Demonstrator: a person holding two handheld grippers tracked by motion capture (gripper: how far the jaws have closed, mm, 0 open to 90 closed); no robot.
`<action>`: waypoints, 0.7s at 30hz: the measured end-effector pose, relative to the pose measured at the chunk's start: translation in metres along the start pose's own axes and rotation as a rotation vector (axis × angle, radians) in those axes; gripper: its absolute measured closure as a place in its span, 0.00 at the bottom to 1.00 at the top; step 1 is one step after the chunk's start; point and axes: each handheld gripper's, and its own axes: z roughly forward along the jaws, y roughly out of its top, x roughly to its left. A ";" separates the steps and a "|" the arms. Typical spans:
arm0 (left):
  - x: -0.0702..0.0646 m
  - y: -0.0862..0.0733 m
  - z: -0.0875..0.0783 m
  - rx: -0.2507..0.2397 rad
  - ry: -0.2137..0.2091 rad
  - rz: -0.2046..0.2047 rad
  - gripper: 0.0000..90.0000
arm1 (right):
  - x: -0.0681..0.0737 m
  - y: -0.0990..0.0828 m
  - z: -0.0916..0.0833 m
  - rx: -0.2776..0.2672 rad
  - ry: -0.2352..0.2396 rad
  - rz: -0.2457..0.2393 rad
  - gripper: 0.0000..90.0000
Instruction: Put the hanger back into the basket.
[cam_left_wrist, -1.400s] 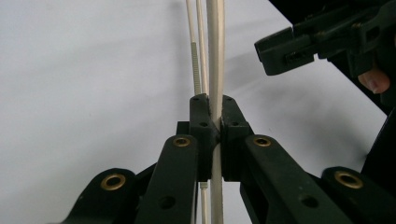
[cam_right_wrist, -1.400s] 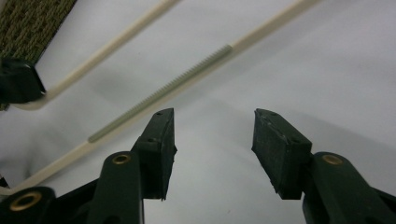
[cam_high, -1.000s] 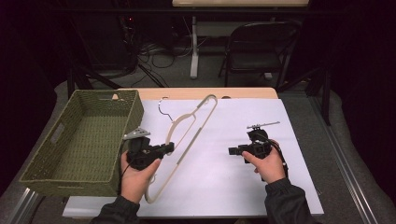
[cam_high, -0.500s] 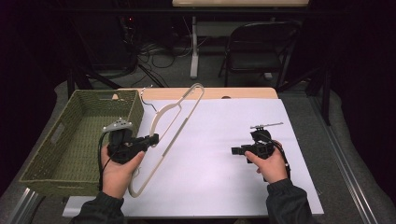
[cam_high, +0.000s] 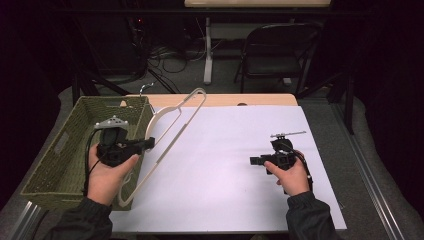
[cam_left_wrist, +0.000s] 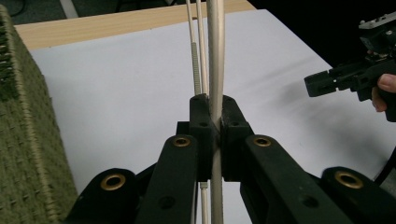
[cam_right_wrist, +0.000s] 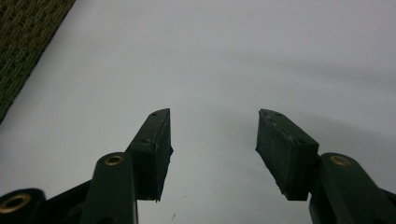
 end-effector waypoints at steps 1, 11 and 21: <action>0.001 0.001 -0.001 0.006 0.004 0.000 0.96 | 0.000 0.000 0.000 0.000 0.000 0.000 0.50; 0.013 0.014 -0.006 0.080 0.031 0.014 0.96 | -0.002 0.000 0.001 0.009 -0.006 0.008 0.49; 0.025 0.026 -0.027 0.070 0.093 0.037 0.96 | -0.004 -0.001 0.002 0.012 -0.009 0.014 0.49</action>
